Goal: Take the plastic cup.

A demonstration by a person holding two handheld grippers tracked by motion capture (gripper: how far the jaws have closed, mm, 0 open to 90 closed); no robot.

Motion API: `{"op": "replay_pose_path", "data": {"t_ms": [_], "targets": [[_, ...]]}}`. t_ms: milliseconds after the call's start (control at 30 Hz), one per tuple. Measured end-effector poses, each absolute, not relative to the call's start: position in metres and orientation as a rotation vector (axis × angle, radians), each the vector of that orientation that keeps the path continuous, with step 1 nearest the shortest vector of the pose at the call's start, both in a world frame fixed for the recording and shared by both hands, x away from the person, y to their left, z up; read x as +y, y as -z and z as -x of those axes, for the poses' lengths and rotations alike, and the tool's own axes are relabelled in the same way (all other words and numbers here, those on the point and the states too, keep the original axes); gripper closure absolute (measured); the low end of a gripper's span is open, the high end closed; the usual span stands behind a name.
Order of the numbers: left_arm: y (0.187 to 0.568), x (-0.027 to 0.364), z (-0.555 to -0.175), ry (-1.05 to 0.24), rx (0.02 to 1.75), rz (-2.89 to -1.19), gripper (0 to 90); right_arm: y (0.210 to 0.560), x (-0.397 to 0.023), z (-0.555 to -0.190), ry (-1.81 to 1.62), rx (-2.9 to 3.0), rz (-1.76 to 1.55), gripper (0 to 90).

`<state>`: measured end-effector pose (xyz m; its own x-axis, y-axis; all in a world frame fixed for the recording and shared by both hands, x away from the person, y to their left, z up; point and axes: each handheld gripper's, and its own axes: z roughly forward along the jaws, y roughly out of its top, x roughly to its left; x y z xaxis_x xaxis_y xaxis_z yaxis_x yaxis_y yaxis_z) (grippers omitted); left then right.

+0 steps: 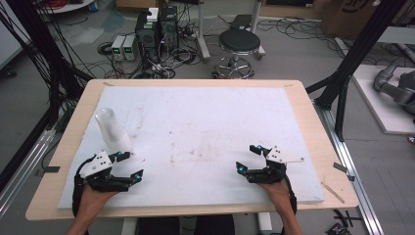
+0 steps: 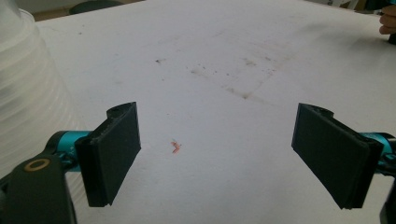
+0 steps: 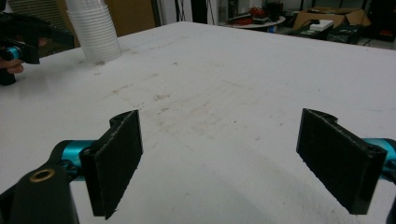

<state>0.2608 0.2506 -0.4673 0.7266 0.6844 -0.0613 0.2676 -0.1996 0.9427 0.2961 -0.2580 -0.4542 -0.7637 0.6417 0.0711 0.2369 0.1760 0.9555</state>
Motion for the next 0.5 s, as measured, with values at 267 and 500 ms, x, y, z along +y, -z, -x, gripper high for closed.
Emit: {"op": "replay_pose_path", "data": {"t_ms": [267,500], "targets": [[0.4673,0.2503,-0.2614,-0.453,0.762,-1.781,15.4,0.4542,-0.2576,-0.2941,-1.613,2.103,-0.825,14.1],[0.4670,0.2496,-0.2614,-0.455,0.757,-1.788,15.4,0.4541,-0.2580,-0.2928,-1.620,2.106,-0.810,14.1]]}}
